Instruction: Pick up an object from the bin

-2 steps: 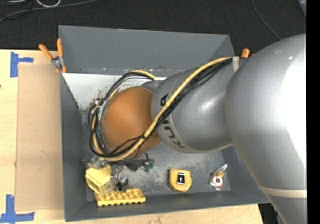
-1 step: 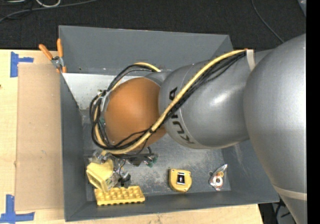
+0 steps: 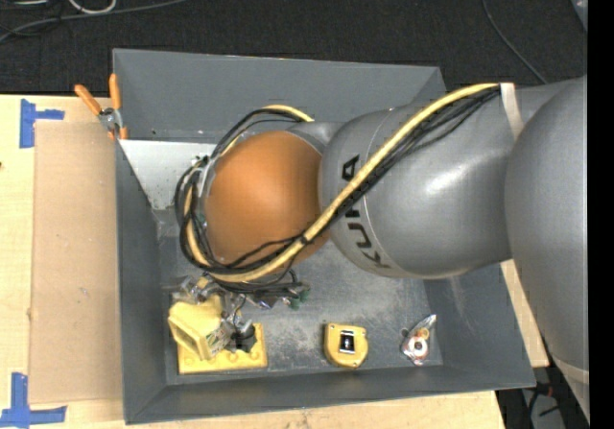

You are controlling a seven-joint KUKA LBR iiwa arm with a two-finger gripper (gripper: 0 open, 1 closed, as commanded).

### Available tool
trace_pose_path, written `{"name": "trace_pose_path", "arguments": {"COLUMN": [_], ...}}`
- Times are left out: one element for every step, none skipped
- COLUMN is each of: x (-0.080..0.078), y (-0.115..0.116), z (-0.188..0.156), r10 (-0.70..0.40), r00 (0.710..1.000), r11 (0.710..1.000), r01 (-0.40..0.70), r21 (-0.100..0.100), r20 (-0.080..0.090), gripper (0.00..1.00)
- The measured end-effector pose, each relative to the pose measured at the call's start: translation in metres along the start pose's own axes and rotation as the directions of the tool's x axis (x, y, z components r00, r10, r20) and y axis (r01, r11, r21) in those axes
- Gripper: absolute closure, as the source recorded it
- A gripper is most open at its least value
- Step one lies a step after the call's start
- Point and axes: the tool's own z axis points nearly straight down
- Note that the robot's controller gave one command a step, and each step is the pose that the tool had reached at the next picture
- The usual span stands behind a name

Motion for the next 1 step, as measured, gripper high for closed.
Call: {"name": "trace_pose_path", "arguments": {"x": [-0.0005], "y": [-0.0003], "z": [-0.0141], "r10": [0.001], "r00": [1.0], "r11": [1.0], "r01": [-0.001], "r21": [0.001], "r20": [0.002], "gripper": [1.0]}}
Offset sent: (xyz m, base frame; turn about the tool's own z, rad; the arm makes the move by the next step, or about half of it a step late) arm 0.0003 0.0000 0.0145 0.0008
